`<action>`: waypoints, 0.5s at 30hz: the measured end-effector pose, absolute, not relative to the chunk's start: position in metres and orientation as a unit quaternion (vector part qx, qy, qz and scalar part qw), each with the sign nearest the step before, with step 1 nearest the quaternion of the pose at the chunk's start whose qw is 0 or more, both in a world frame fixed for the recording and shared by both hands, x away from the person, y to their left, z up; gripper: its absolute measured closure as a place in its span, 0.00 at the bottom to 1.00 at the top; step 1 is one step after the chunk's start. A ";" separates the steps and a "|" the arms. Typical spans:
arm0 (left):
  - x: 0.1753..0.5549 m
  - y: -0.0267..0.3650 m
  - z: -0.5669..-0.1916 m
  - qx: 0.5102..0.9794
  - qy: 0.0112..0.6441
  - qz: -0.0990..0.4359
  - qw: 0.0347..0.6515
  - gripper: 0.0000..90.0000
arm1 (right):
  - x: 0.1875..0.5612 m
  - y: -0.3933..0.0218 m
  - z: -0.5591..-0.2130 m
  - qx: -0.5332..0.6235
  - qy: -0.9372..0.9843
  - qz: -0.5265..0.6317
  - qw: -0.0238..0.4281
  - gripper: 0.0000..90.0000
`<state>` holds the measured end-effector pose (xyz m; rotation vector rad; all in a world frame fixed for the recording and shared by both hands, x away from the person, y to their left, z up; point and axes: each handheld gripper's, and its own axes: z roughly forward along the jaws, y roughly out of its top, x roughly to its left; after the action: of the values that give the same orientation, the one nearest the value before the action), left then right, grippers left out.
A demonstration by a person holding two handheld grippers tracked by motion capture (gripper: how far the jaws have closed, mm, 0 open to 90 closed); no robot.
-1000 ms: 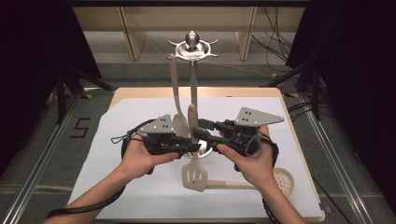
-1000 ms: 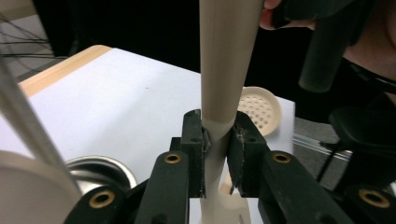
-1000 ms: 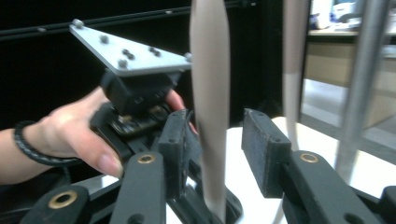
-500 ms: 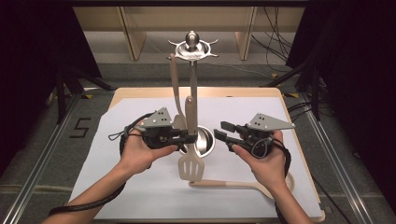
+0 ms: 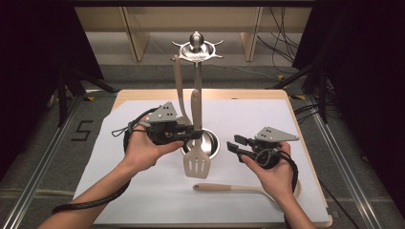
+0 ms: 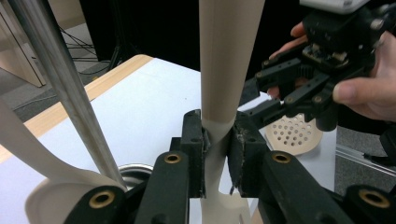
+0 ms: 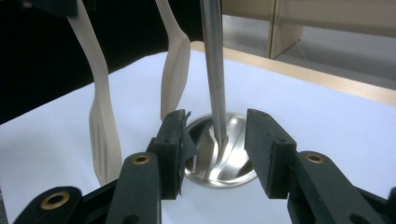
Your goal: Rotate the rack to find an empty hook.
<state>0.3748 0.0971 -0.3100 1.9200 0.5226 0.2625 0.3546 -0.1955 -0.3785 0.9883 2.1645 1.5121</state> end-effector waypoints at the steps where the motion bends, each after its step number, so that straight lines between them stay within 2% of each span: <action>1: 0.375 0.097 -0.308 0.810 0.217 0.112 0.533 0.86 | 0.356 -0.197 -0.380 0.336 0.764 0.526 0.164 0.66; 4: 0.376 0.097 -0.306 0.809 0.219 0.111 0.534 0.86 | 0.357 -0.196 -0.384 0.340 0.758 0.533 0.161 0.66; 5: 0.376 0.096 -0.306 0.809 0.220 0.111 0.534 0.86 | 0.358 -0.198 -0.384 0.333 0.762 0.527 0.175 0.66; 6: 0.376 0.096 -0.305 0.809 0.223 0.111 0.533 0.86 | 0.355 -0.197 -0.384 0.352 0.757 0.526 0.158 0.66; 10: 0.378 0.097 -0.302 0.808 0.227 0.114 0.532 0.86 | 0.354 -0.197 -0.384 0.363 0.758 0.520 0.156 0.66; 15: 0.379 0.096 -0.299 0.804 0.236 0.116 0.533 0.86 | 0.357 -0.199 -0.387 0.353 0.759 0.517 0.177 0.66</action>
<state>0.3792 0.0961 -0.2991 1.9179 0.5619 0.2760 0.3568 -0.1986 -0.3865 0.9983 2.1491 1.4648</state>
